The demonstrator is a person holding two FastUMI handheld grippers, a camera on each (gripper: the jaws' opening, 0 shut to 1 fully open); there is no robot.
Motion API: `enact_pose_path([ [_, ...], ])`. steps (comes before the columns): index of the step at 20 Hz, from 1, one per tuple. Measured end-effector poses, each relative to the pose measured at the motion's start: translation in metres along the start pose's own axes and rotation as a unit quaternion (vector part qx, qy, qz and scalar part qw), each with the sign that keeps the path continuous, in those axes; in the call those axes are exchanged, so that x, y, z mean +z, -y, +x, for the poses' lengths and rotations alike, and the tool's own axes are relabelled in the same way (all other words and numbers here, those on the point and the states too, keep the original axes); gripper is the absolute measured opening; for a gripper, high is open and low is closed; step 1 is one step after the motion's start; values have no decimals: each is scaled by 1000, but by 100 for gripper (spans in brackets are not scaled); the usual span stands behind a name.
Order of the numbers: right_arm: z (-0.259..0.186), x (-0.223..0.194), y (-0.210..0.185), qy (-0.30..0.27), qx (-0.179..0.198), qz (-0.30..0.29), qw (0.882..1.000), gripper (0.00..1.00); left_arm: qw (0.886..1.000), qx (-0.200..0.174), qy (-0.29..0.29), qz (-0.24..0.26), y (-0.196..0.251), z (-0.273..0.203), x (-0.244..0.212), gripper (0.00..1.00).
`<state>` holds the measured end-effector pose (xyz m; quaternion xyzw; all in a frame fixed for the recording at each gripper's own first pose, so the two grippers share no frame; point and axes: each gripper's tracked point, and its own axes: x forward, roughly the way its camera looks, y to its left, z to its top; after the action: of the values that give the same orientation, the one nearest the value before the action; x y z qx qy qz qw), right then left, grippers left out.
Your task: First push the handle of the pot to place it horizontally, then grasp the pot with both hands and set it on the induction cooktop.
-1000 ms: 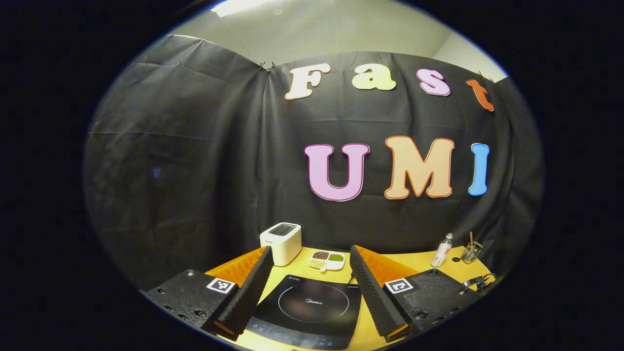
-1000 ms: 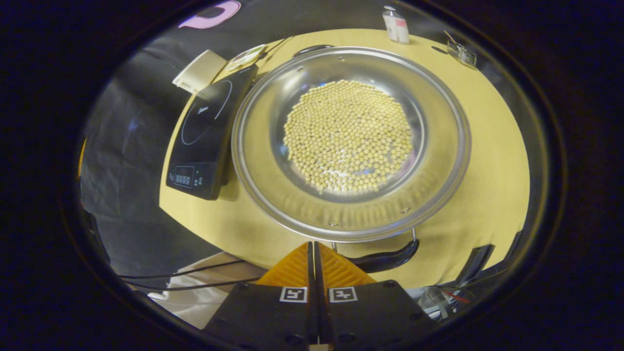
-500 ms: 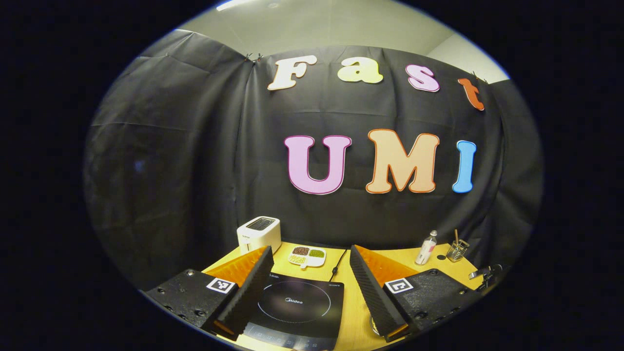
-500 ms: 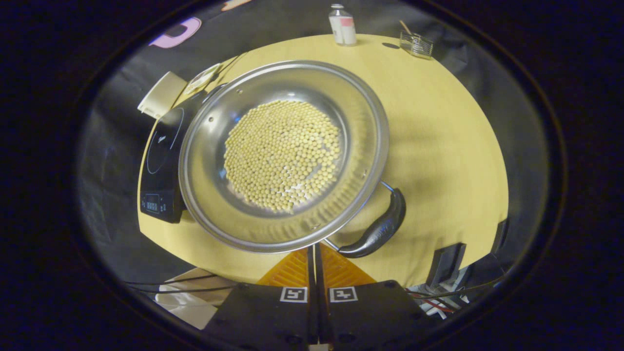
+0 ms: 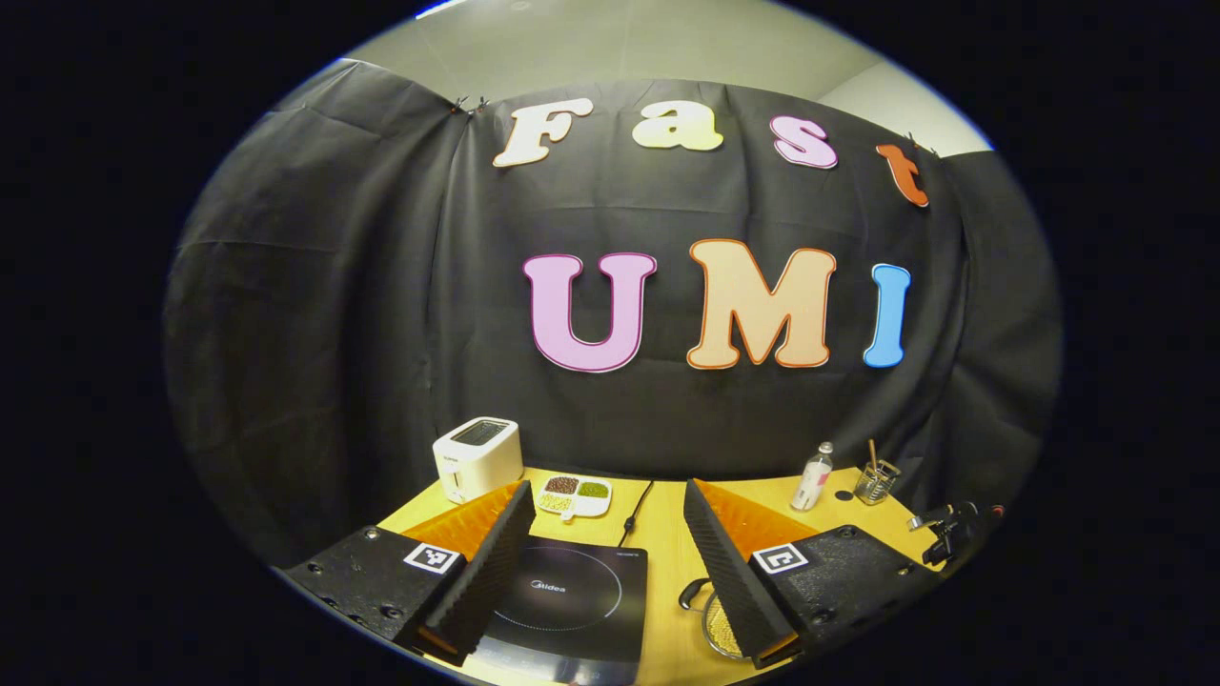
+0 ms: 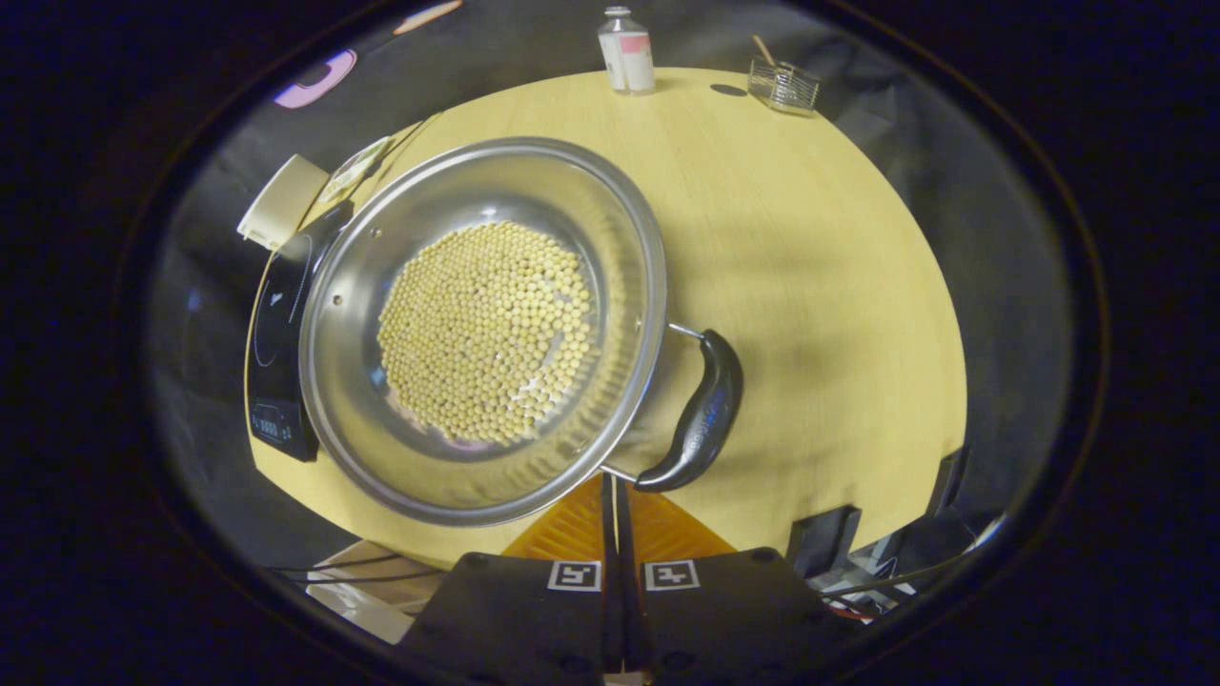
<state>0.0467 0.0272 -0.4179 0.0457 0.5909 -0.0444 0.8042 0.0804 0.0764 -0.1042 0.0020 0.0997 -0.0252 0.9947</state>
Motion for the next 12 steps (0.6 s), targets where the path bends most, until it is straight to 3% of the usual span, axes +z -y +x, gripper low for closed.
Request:
enact_pose_path([
  [2,1,4,6,1,-7,-1,1000,2,1000,-1,-1,1,1,-1,0,93],
  [4,1,10,11,3,-10,-1,1000,2,1000,0,0,4,0,-2,2,96],
  [5,2,13,12,3,-11,0,1000,2,1000,0,0,5,0,-2,1,92],
  [12,9,36,23,8,-14,15,1000,2,1000,3,-9,-1,-7,-5,-3,96],
])
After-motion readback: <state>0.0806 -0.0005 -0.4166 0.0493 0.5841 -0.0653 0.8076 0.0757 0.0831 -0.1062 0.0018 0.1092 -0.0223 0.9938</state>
